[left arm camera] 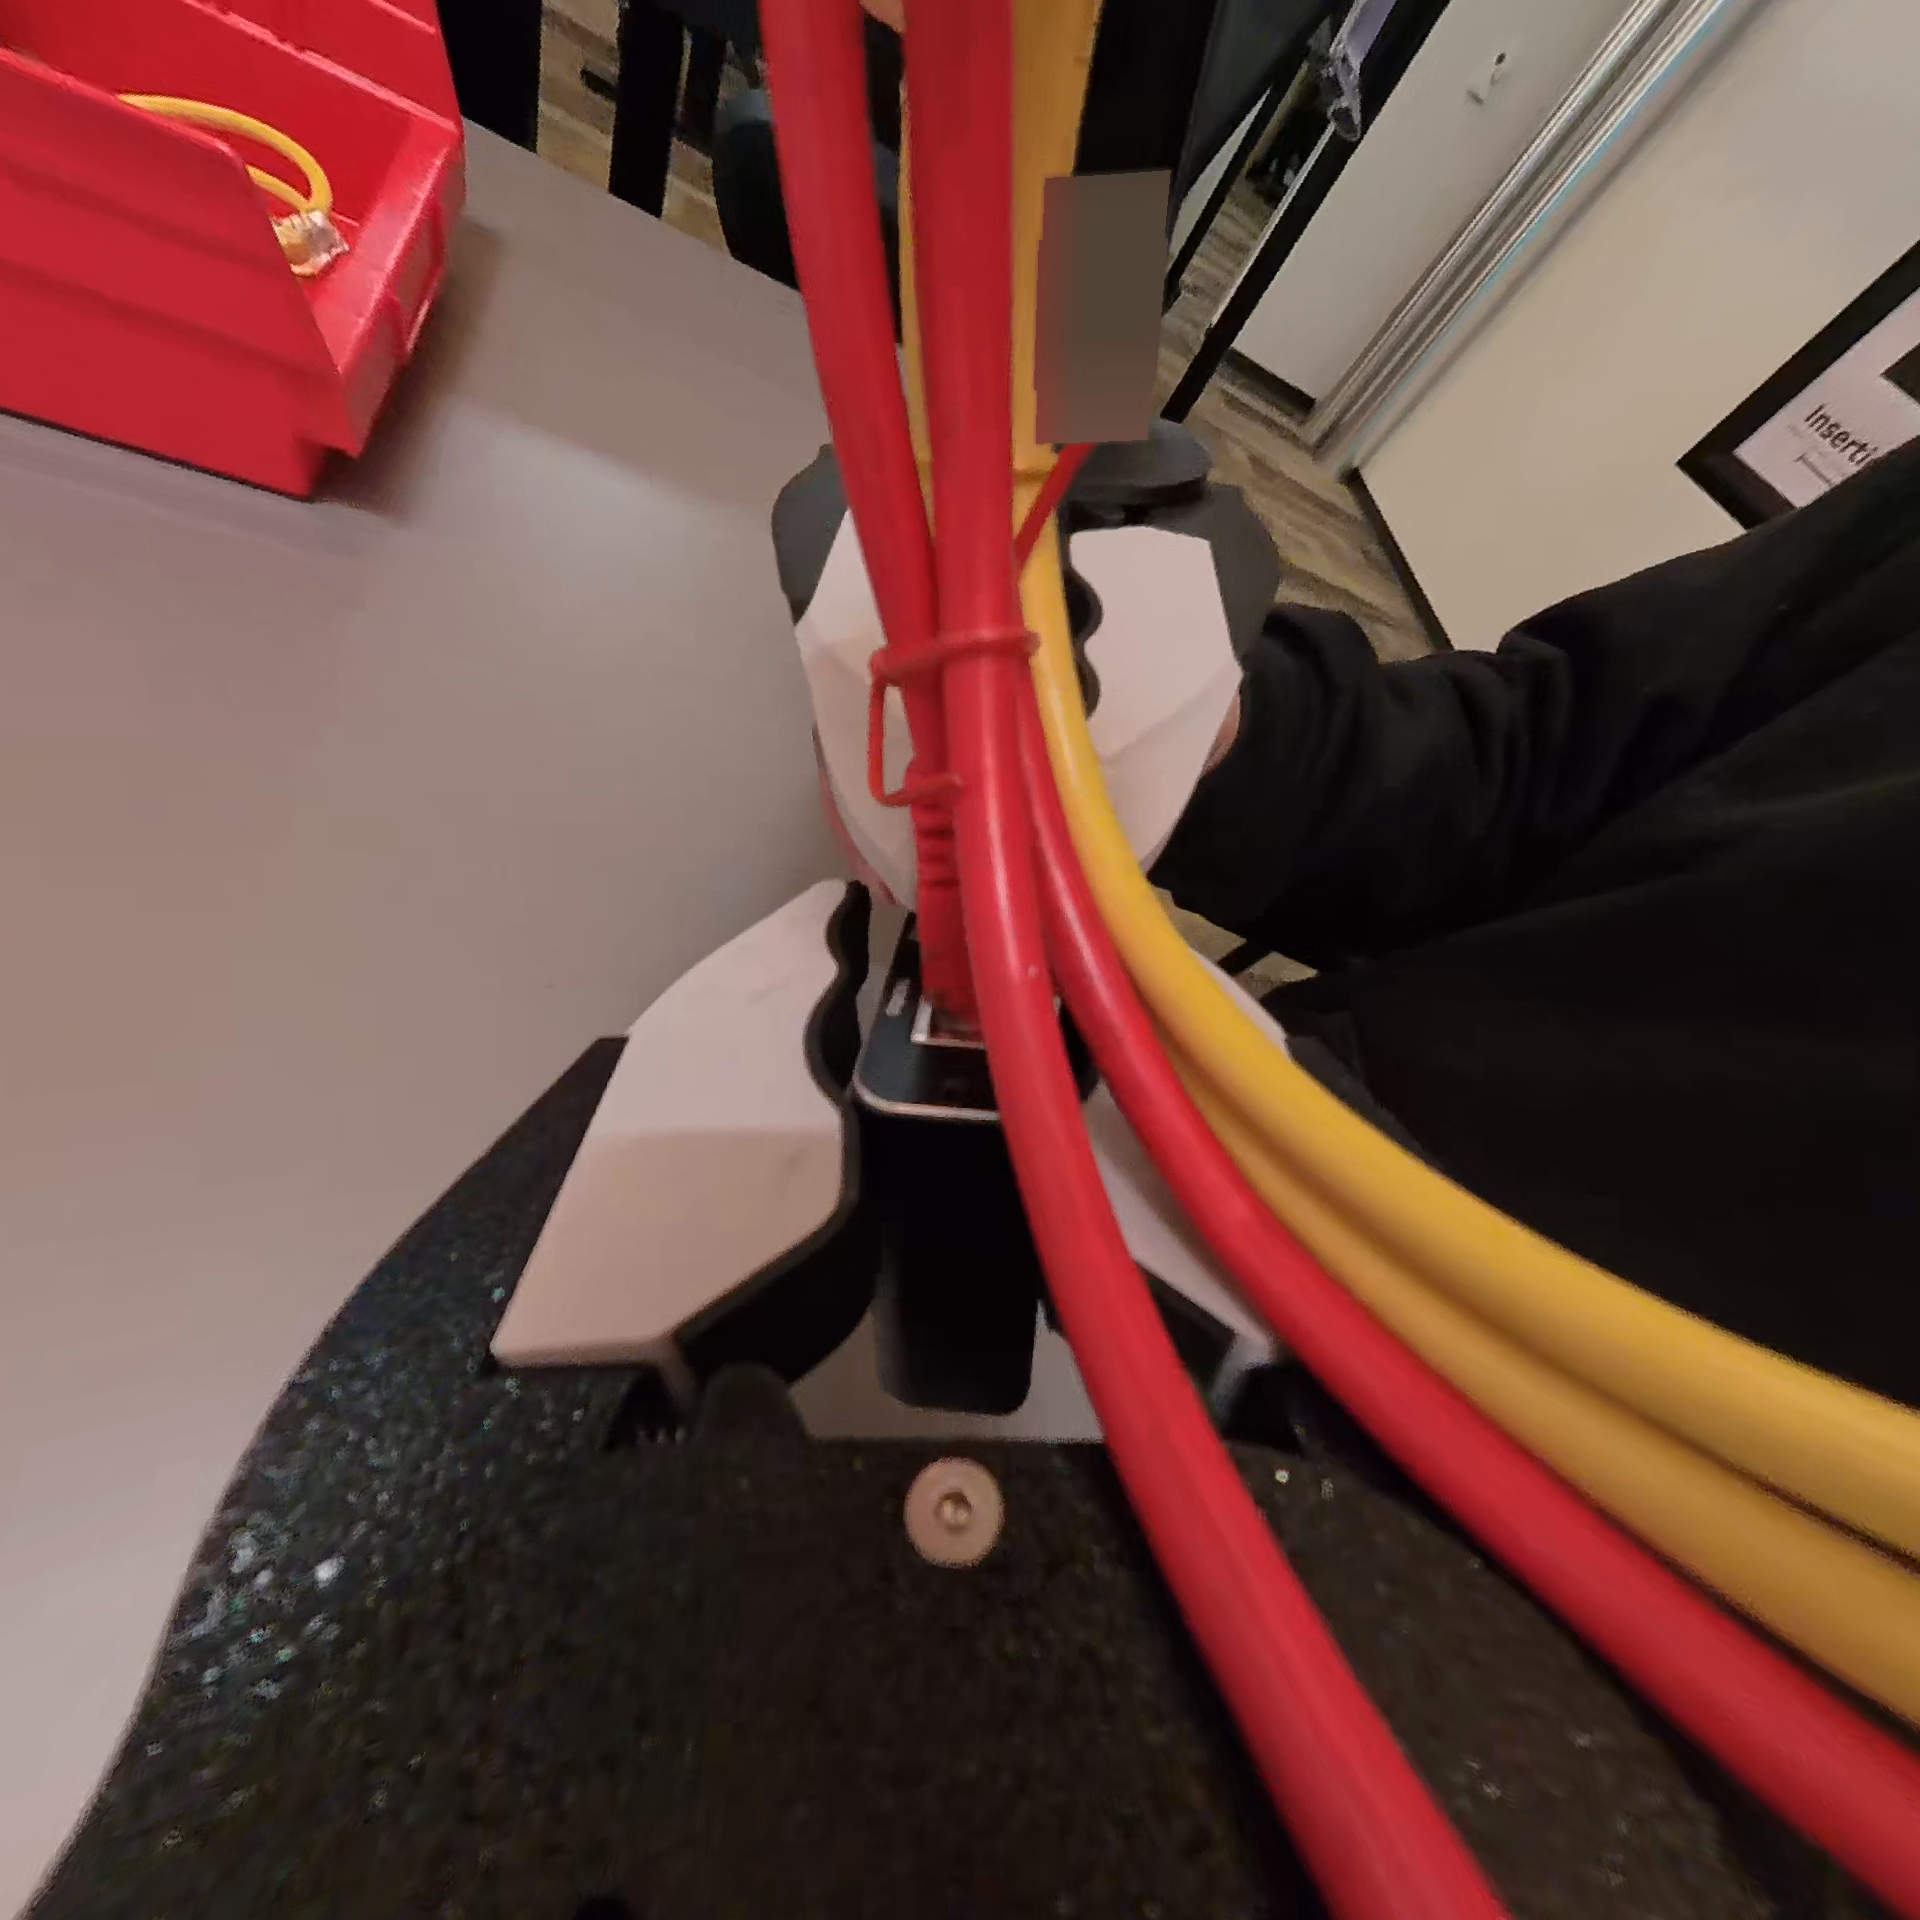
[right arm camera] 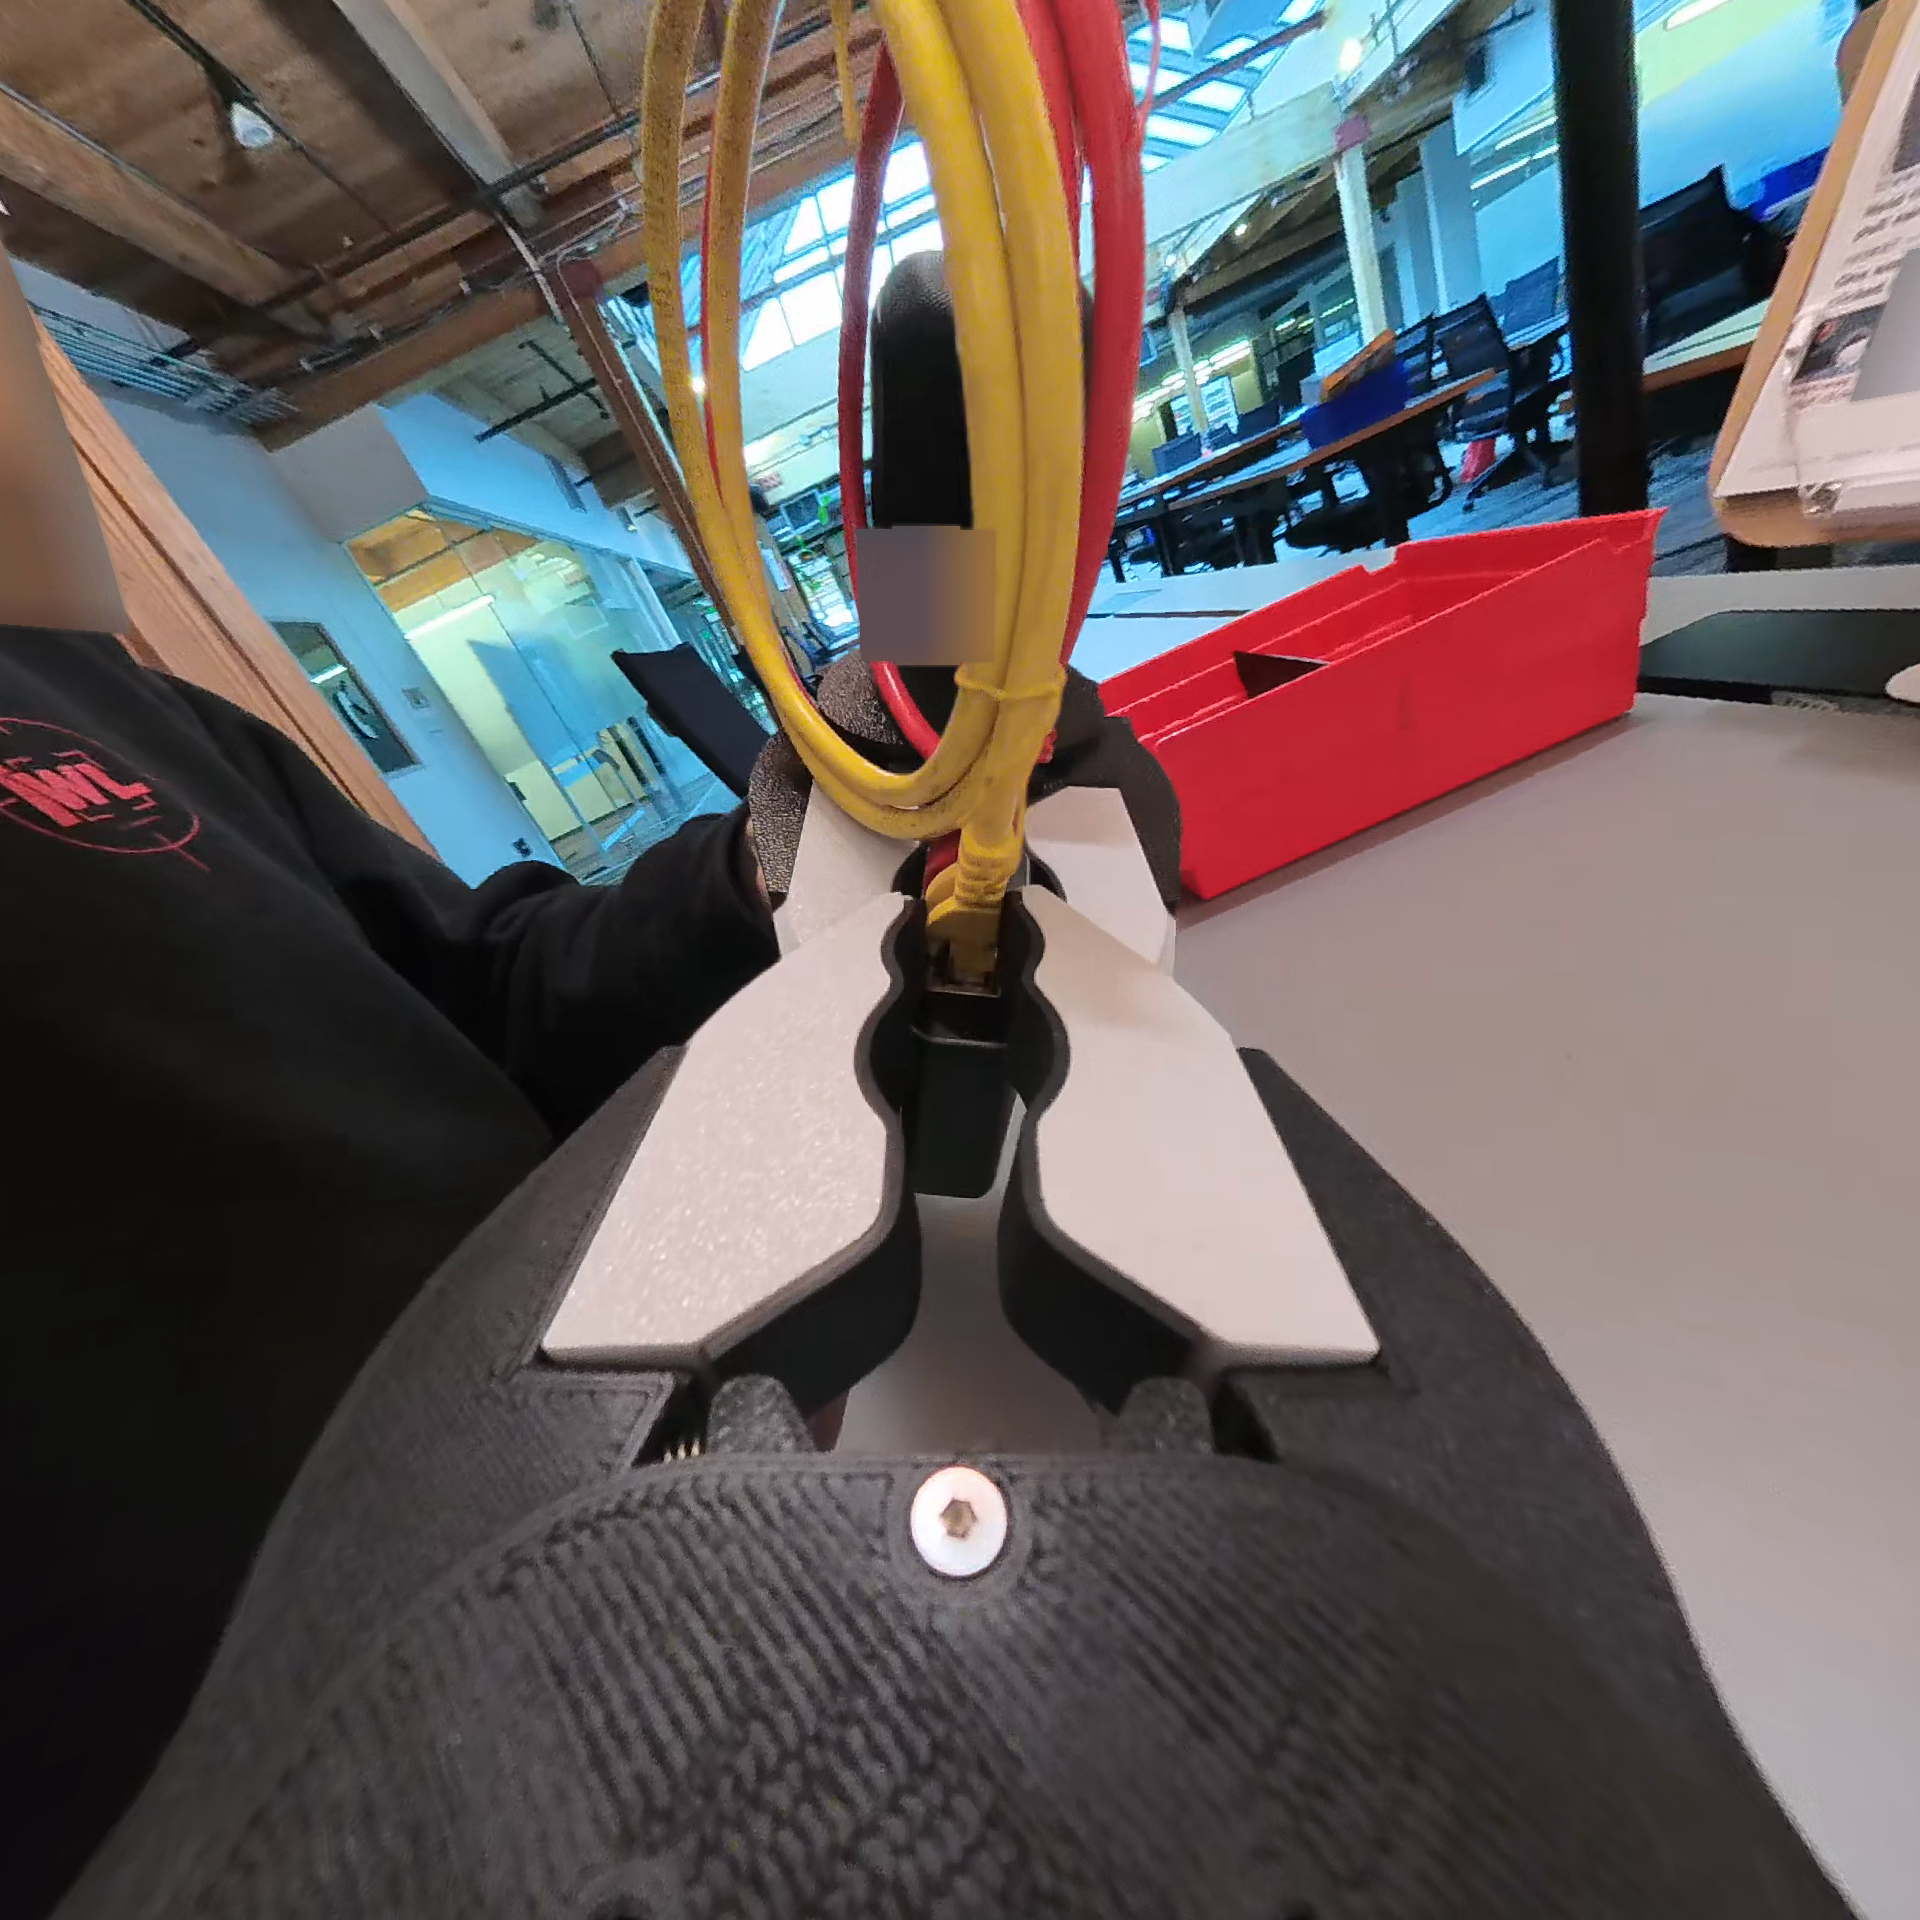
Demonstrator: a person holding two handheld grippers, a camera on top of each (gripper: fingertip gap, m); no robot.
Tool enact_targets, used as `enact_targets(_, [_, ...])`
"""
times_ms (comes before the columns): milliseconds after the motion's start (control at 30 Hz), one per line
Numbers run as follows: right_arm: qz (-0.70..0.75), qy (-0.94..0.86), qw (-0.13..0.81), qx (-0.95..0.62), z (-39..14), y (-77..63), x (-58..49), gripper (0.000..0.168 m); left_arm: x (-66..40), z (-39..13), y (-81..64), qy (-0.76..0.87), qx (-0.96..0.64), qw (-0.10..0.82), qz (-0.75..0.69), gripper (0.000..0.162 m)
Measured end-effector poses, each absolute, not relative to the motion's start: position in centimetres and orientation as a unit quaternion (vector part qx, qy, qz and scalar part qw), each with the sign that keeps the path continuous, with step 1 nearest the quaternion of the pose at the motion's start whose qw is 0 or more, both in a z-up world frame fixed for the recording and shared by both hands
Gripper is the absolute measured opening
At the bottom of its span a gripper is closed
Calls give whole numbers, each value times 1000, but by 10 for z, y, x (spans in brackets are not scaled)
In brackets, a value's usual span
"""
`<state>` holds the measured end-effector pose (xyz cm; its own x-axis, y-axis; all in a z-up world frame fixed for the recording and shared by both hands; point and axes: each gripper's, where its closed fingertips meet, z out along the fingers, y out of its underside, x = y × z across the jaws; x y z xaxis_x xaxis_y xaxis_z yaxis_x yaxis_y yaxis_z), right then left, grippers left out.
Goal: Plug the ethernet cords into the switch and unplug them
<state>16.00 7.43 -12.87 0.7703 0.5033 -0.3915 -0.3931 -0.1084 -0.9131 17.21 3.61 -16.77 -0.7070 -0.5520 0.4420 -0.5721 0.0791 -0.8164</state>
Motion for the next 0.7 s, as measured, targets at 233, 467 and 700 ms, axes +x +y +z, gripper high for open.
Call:
enact_targets(233, [320,-42,667,-671,-131,73,158,15,163,-176,36,-759,377,39,529,30])
enact_targets(467, [332,-30,661,-673,-134,75,160,15,163,-180,35,-751,377,58,539,29])
enact_targets(700, [312,-42,647,-695,-138,76,159,14,161,-184,34,-738,382,70,552,29])
